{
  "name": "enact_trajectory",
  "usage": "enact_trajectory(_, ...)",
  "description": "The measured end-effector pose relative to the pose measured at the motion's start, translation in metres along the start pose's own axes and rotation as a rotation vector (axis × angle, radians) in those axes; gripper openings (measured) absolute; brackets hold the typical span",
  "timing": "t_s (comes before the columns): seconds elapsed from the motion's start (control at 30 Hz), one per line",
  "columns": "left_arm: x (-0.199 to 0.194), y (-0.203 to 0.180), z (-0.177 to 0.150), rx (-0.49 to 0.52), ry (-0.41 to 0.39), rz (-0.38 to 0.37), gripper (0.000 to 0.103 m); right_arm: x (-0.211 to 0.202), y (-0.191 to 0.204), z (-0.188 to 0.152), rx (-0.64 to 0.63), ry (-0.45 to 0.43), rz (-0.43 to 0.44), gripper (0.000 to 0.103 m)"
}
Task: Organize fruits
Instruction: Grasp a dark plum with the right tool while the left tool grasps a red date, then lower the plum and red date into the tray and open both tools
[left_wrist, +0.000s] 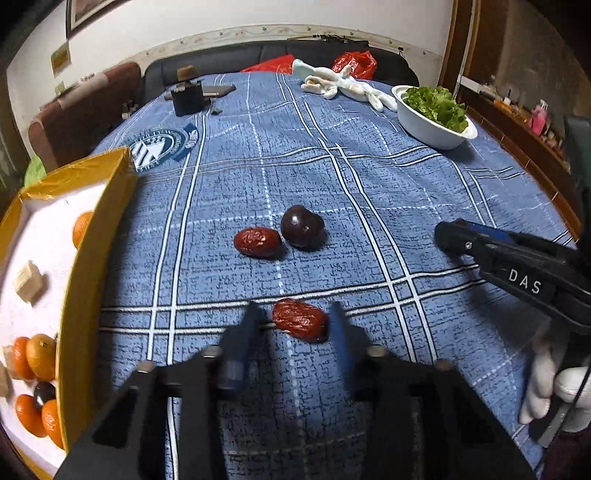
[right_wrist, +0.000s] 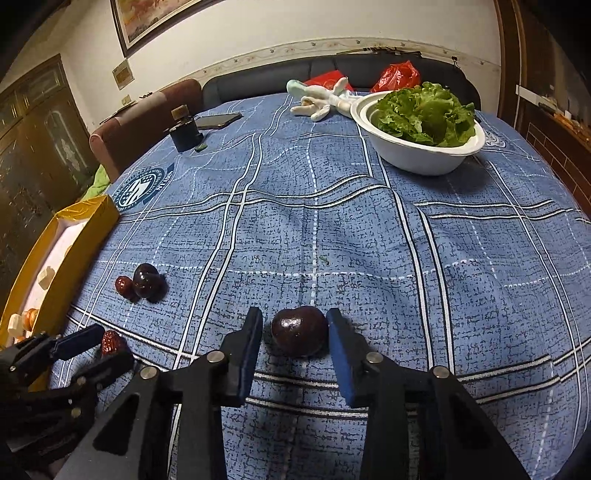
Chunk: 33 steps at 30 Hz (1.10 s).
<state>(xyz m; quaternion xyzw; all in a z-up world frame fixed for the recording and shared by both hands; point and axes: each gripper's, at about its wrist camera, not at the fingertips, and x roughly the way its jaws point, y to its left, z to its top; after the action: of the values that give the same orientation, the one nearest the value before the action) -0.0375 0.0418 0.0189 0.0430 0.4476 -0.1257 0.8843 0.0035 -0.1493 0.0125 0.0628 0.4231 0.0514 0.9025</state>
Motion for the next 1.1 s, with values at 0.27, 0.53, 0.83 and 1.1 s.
enact_trajectory(0.27, -0.029, 0.019, -0.005, -0.094, -0.063, -0.042, 0.030, -0.007, -0.001, -0.001, 0.004, -0.033, 0.012, 0.030)
enact_trajectory(0.53, -0.100, 0.081, -0.014, -0.227, -0.194, -0.006, 0.030, -0.024, 0.017, -0.004, -0.042, -0.091, 0.014, 0.030)
enact_trajectory(0.83, -0.146, 0.176, -0.042, -0.408, -0.283, 0.134, 0.030, -0.070, 0.088, 0.012, -0.145, -0.153, 0.105, 0.031)
enact_trajectory(1.1, -0.149, 0.233, -0.068, -0.533, -0.270, 0.193, 0.030, -0.083, 0.185, 0.013, -0.296, -0.142, 0.238, 0.031)
